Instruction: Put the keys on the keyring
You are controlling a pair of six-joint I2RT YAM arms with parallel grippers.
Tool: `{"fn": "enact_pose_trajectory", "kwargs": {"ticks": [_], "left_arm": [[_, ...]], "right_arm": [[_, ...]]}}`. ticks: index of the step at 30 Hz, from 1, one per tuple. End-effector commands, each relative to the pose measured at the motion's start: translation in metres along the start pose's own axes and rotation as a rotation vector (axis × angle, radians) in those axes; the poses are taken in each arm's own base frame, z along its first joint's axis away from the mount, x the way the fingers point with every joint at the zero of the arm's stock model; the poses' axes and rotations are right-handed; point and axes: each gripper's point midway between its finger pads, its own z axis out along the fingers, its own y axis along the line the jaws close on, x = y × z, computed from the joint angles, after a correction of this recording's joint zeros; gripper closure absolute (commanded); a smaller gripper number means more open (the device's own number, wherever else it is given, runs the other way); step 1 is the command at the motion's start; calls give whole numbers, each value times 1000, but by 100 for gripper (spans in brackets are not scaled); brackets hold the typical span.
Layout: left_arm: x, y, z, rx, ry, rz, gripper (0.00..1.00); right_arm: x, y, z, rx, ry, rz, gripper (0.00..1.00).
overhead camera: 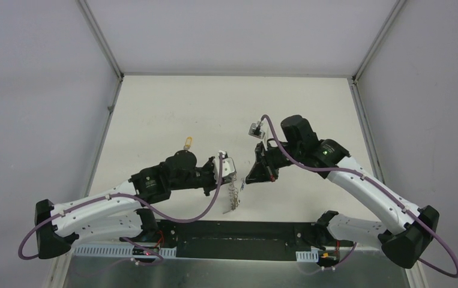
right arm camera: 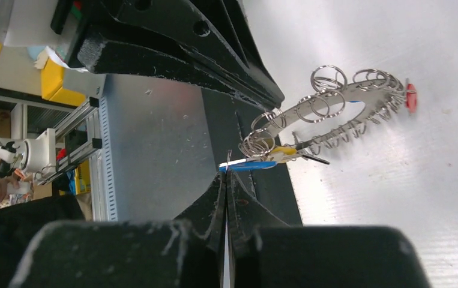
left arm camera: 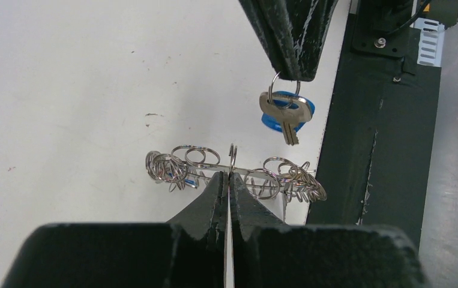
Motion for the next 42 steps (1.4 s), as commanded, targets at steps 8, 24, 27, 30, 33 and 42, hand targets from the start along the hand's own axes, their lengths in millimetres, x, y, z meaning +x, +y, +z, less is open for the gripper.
{"fn": "enact_pose_trajectory", "kwargs": {"ticks": [8,24,27,30,33,42], "left_arm": [[-30,-11,-10,90,-173,259,100],[-20,-19,-20,136,-246,622,100],[-20,-19,-19,141,-246,662,100],[-20,-18,-17,144,-244,695,100],[-19,-18,-16,145,-233,709,100],[-18,-19,-15,152,-223,719,100]], "right_arm": [[-16,15,13,-117,13,-17,100],[-8,33,13,-249,118,80,100],[-9,31,15,-241,125,110,100],[-7,26,19,-233,145,147,100],[-3,23,22,-236,165,176,100],[6,16,31,-232,216,225,100]]}}
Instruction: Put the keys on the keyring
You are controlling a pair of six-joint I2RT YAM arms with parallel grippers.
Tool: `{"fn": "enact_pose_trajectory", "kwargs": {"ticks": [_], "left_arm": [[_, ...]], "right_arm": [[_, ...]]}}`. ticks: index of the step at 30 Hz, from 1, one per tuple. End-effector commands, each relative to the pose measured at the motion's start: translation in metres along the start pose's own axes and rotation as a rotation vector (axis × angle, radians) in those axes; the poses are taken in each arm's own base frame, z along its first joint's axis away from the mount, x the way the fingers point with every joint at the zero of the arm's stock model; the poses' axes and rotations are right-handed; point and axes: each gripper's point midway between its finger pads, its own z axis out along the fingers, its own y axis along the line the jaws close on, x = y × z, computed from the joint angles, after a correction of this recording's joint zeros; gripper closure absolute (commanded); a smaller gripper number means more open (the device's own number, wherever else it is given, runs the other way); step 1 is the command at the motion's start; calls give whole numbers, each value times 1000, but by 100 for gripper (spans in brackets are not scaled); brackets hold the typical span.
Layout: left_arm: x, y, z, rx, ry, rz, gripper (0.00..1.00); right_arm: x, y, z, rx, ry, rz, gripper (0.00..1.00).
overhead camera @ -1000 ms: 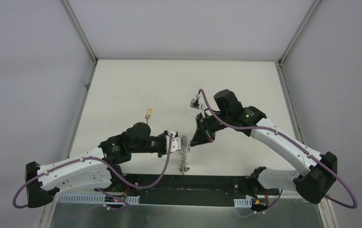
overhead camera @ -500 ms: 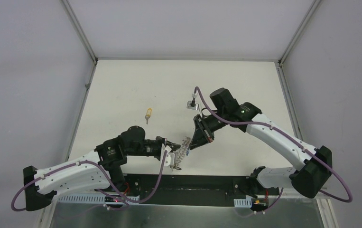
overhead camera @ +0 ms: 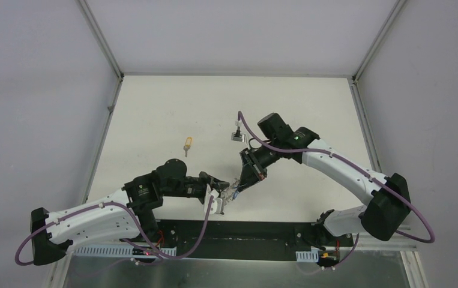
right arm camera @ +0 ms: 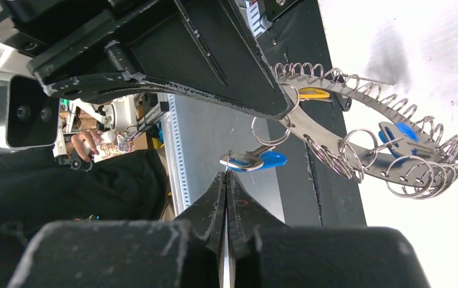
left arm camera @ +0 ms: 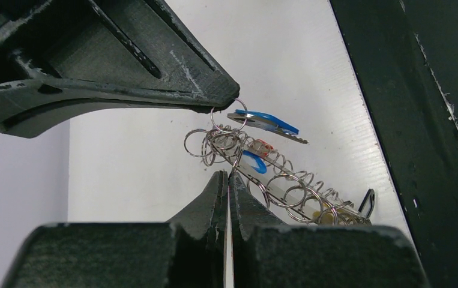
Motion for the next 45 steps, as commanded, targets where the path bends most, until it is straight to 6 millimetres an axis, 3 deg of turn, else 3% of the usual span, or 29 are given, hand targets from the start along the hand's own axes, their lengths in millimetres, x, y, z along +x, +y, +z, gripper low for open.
{"fn": "enact_pose_trajectory", "kwargs": {"ticks": [1,17,25,45], "left_arm": [[-21,12,-1,-28,-72,67,100],[-19,5,5,9,-60,93,100],[-20,4,3,6,-59,102,100],[-20,3,3,5,-56,101,100]], "right_arm": [[-7,10,0,-26,2,-12,100],[-17,4,8,-23,19,37,100],[0,-13,14,8,57,103,100],[19,-38,17,88,89,170,100]]}}
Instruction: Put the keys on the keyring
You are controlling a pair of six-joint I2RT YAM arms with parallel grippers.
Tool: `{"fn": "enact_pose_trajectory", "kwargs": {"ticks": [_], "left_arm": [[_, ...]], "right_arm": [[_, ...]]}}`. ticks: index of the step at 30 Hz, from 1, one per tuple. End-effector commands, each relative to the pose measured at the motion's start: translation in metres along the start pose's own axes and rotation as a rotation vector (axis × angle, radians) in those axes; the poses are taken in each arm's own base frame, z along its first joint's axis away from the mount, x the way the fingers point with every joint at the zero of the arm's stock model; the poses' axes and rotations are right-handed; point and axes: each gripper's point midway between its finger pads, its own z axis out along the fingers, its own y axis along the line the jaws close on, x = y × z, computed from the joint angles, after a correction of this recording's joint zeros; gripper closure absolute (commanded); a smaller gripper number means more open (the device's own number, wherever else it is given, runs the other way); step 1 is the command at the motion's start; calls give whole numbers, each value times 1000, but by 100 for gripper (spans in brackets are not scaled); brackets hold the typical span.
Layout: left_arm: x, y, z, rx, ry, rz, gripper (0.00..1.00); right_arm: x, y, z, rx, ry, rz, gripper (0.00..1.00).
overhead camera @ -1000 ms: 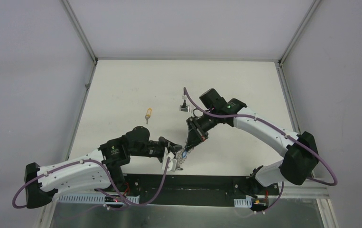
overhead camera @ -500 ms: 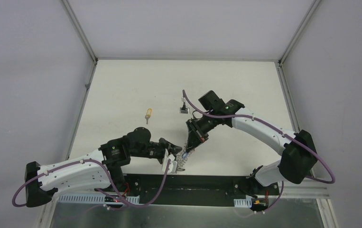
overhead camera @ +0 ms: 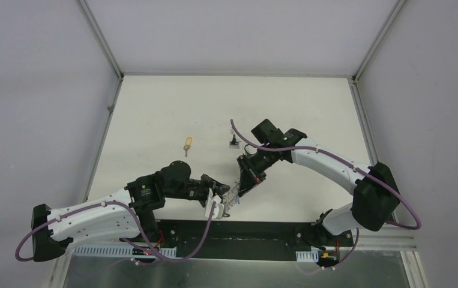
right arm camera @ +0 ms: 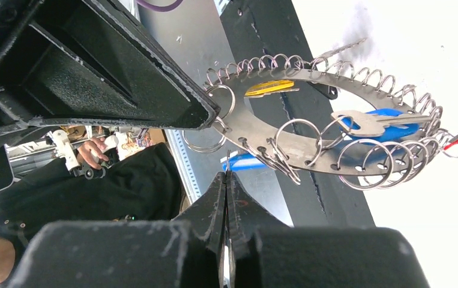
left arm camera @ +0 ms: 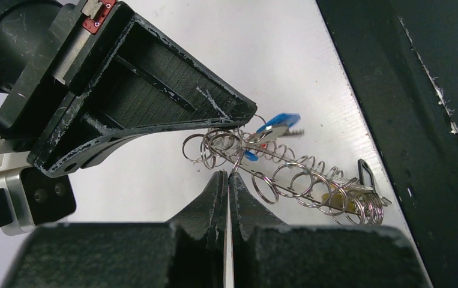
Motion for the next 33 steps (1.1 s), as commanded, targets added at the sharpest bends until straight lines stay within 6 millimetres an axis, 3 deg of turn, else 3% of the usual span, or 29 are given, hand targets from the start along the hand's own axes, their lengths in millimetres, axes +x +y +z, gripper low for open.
{"fn": "enact_pose_trajectory", "kwargs": {"ticks": [1,16,20,33], "left_arm": [[-24,16,-4,-51,-73,51,100],[-23,14,-3,-45,-73,55,100],[-23,15,-4,-47,-74,58,100],[-24,14,-4,-44,-80,54,100]], "right_arm": [[-2,0,-2,9,-10,-16,100],[-13,56,-21,-176,-58,-172,100],[-17,56,-20,-175,-61,-173,100],[-20,27,-8,-78,-30,-61,100]]}}
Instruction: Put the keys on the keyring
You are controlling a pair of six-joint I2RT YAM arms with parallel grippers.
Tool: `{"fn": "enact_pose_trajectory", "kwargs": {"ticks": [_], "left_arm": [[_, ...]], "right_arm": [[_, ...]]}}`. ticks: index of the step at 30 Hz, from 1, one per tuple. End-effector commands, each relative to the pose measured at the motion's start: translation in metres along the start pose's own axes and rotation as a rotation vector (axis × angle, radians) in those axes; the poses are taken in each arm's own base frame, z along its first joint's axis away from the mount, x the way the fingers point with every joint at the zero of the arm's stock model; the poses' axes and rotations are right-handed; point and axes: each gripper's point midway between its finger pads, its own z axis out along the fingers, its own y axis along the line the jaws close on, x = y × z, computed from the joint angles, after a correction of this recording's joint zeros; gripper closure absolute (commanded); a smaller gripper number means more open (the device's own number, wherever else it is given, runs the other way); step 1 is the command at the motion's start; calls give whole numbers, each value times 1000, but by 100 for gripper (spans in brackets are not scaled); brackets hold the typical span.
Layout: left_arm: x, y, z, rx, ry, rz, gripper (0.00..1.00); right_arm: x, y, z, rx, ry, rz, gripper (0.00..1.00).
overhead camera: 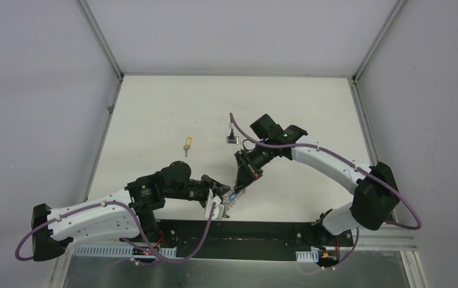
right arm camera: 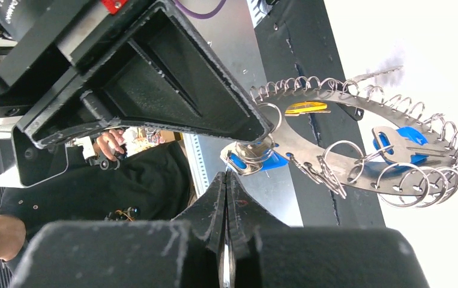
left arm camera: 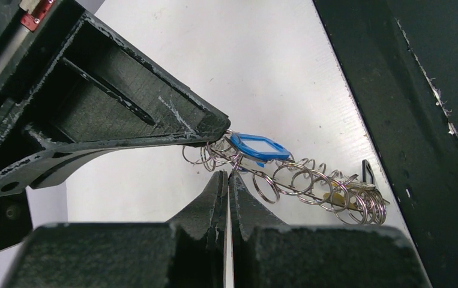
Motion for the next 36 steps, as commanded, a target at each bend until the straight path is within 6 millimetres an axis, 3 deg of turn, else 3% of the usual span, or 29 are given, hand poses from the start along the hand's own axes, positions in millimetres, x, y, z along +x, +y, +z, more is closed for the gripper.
{"fn": "enact_pose_trajectory", "kwargs": {"ticks": [1,13,36], "left_arm": [[-23,15,-4,-48,-75,50,100],[-24,14,-4,-47,-80,52,100],[-24,13,-4,-43,-81,44,100]], "right_arm": [[-5,-2,0,17,-6,-2,100],[1,-20,1,72,2,84,100],[16,-24,-5,100,61,166,100]]}}
